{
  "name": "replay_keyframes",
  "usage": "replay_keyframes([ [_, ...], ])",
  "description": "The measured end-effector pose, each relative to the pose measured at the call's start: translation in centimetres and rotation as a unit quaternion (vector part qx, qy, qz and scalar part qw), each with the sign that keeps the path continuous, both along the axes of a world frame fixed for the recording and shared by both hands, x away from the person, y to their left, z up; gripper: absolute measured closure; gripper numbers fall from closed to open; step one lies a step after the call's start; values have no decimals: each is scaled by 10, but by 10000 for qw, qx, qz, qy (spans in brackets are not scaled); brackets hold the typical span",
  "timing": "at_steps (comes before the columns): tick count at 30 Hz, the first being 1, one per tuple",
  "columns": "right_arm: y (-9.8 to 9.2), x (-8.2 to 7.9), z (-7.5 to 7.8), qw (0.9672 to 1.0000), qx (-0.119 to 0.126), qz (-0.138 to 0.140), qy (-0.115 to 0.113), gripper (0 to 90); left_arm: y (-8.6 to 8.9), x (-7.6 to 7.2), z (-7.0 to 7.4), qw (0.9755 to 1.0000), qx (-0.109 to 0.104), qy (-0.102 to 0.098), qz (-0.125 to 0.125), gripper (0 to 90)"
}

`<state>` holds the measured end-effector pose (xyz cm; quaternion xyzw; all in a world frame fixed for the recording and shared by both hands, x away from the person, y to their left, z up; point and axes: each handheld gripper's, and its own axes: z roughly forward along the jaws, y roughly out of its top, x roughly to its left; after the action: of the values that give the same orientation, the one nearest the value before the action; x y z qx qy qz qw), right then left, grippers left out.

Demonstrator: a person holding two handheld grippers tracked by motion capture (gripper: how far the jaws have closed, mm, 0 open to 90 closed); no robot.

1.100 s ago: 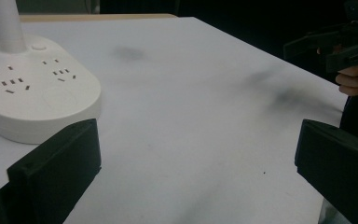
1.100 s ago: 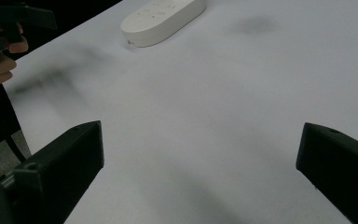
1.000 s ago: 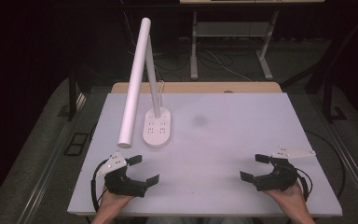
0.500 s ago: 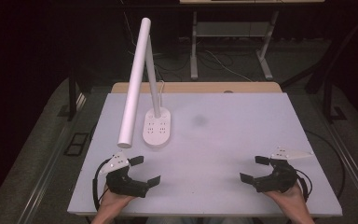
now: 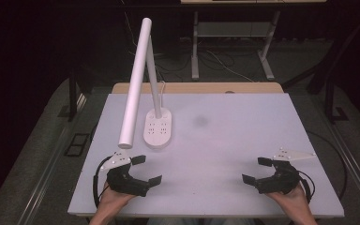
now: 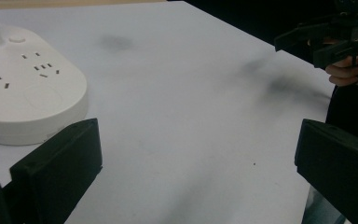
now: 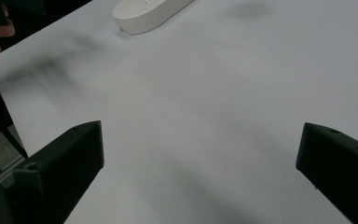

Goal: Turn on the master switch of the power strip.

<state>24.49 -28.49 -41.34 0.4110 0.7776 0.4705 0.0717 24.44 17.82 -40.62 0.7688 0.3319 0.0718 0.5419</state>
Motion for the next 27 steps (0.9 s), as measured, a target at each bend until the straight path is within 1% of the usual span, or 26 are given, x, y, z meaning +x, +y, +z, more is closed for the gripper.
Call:
replay_keyframes([
  [2,-1,-1,0,10000,8,-22,35,1,0,1,2,10000,-7,31,-1,0],
  [7,-2,-1,0,10000,0,-50,34,1,2,4,7,9999,10,114,-41,0],
  [12,-3,-1,0,10000,-12,-58,9,1,3,6,11,9999,23,145,-74,3],
  [14,-3,-1,1,10000,-11,-67,26,1,4,8,13,9998,82,163,-103,3],
  [18,-3,-1,0,10000,-31,-71,22,1,5,13,17,9997,107,194,-97,4],
  [19,-3,-1,0,10000,-41,-74,4,1,7,15,18,9996,149,195,-124,5],
  [20,-3,-1,0,10000,-36,-89,11,1,7,16,19,9997,122,208,-107,6],
  [21,-3,-1,0,10000,-36,-89,11,1,8,17,21,9996,155,215,-114,6],
  [26,-3,-1,0,9999,-49,-100,16,1,10,24,25,9995,159,261,-112,7],
  [27,-3,-1,0,9999,-51,-99,18,1,11,25,26,9994,201,265,-130,8],
])
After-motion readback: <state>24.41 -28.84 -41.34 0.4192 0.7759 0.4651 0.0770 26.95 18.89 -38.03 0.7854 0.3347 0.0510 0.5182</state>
